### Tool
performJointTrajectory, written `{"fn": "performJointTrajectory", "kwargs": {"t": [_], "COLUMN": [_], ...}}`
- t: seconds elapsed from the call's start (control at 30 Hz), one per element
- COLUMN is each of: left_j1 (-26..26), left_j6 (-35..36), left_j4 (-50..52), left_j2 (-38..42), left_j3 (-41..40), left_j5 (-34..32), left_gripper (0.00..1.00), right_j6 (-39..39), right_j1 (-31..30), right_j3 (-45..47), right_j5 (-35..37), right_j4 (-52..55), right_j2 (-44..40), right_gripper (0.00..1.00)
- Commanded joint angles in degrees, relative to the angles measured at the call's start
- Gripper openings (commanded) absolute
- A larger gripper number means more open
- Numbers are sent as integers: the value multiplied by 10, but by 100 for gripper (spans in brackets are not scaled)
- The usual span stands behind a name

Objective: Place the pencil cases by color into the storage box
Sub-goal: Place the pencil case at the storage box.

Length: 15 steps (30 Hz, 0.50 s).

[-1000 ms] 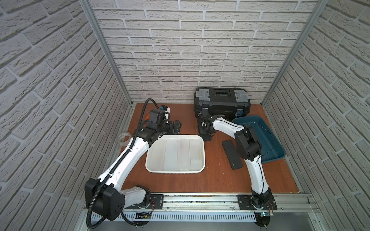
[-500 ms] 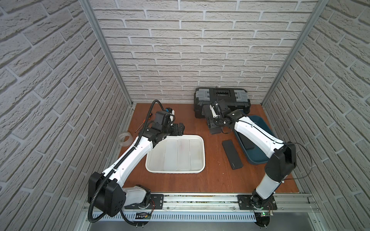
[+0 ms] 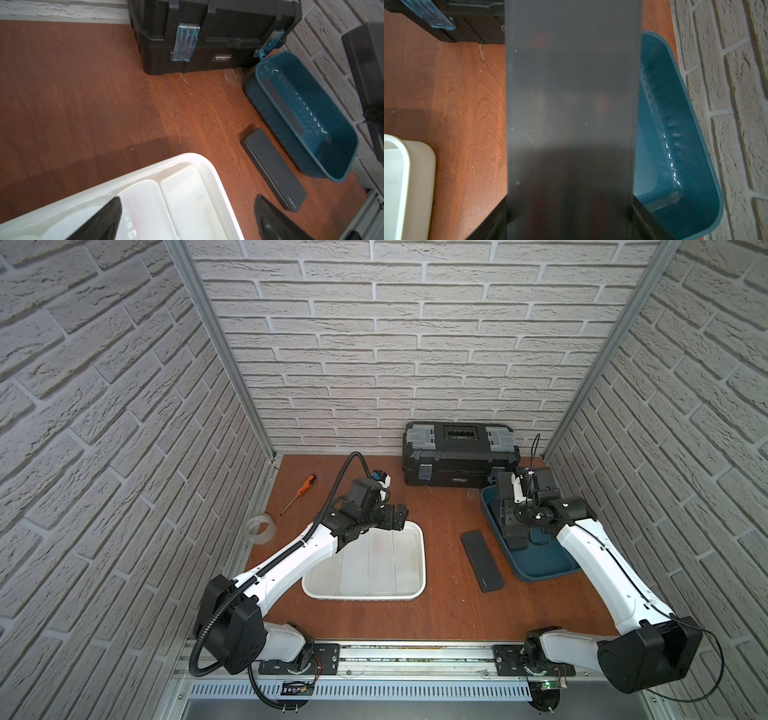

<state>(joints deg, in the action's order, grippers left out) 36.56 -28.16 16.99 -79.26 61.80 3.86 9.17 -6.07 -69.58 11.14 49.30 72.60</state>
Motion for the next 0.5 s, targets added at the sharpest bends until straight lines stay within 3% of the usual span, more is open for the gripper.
{"fn": "performJointTrajectory", "kwargs": {"t": [0.0,0.23,0.47], "left_j1": [16,30,31], "left_j6": [-6,-12,-14], "left_j4": [-69,-126,-161], "left_j2": [-1,29,64], "left_j3": [-27,-78,-121], "left_j5": [-1,11,18], "left_gripper": [98,98,98], "right_j6": [-16,-23,-59], "right_j1": [26,85,108], "right_j3": [29,55,74], "right_j5": [18,11,11], "right_j4": [-36,-85,-137], "right_j2": [1,46,93], "right_gripper": [65,65,67]}}
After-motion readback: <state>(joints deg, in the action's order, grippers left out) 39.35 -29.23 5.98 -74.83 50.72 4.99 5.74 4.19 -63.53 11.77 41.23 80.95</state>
